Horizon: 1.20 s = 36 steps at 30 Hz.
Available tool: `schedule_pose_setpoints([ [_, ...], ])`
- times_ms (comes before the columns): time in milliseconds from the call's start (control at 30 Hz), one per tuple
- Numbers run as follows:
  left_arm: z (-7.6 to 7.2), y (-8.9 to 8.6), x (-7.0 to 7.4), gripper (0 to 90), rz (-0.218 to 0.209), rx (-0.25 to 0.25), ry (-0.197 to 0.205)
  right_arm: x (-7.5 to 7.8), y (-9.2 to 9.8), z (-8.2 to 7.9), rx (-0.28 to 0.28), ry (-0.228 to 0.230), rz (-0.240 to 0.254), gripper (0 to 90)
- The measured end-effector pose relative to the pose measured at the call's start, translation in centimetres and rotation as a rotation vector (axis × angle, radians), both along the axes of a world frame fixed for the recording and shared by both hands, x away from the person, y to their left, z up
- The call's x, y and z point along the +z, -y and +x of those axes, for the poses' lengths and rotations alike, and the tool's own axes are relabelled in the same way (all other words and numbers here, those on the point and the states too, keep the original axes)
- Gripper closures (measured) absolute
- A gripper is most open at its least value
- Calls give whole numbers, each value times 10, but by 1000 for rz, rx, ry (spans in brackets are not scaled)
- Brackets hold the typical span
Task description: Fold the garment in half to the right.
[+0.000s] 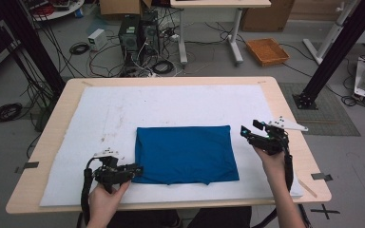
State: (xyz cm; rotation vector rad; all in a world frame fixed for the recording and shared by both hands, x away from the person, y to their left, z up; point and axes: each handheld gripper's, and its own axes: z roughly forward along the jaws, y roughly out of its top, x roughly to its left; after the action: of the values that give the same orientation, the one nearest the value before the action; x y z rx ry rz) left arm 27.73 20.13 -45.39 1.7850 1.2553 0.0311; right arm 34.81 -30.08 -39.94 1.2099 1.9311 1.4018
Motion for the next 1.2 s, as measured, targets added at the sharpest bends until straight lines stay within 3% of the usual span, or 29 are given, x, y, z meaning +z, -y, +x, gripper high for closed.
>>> schedule_pose_setpoints([
  [233, -1, 4, 0, 744, 38, 15, 9, 2, -28, 2, 69, 1, -23, 378],
  [433, -1, 7, 1, 800, 51, 18, 17, 3, -69, 11, 141, -21, -15, 388],
  [867, -3, 9, 1, 822, 82, 29, 39, -1, -197, 54, 281, -90, -79, 462],
  [1200, -3, 10, 2, 822, 103, 29, 51, -16, -288, 82, 343, -184, -163, 532],
])
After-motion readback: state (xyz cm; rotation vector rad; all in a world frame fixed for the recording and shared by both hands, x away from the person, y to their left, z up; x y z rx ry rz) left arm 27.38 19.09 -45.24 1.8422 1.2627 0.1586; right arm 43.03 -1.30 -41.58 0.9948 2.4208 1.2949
